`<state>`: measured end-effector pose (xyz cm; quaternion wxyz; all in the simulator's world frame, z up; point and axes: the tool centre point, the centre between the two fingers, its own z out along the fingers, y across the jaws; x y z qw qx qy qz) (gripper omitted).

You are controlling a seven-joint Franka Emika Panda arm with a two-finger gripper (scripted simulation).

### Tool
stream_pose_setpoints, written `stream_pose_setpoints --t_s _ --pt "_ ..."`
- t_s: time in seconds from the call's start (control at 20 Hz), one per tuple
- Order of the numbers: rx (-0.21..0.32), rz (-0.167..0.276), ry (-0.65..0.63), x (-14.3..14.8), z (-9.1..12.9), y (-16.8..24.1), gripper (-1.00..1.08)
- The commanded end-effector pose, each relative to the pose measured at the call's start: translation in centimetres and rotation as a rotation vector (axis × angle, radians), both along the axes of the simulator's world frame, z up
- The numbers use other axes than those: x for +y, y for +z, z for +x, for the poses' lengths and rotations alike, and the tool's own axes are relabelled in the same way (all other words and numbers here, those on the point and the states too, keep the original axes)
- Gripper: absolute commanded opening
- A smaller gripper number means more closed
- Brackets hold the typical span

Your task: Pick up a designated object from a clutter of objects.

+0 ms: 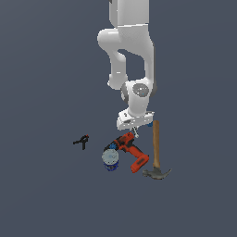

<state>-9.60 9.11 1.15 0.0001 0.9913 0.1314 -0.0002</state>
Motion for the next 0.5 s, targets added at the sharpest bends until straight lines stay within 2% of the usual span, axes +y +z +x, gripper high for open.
stream_pose_setpoints --t_s 0.0,0.45 --pt "0.0 0.0 0.0 0.01 0.01 -0.03 -1.0" --pt "0.0 0.0 0.0 -0.07 0.04 0.08 -1.0"
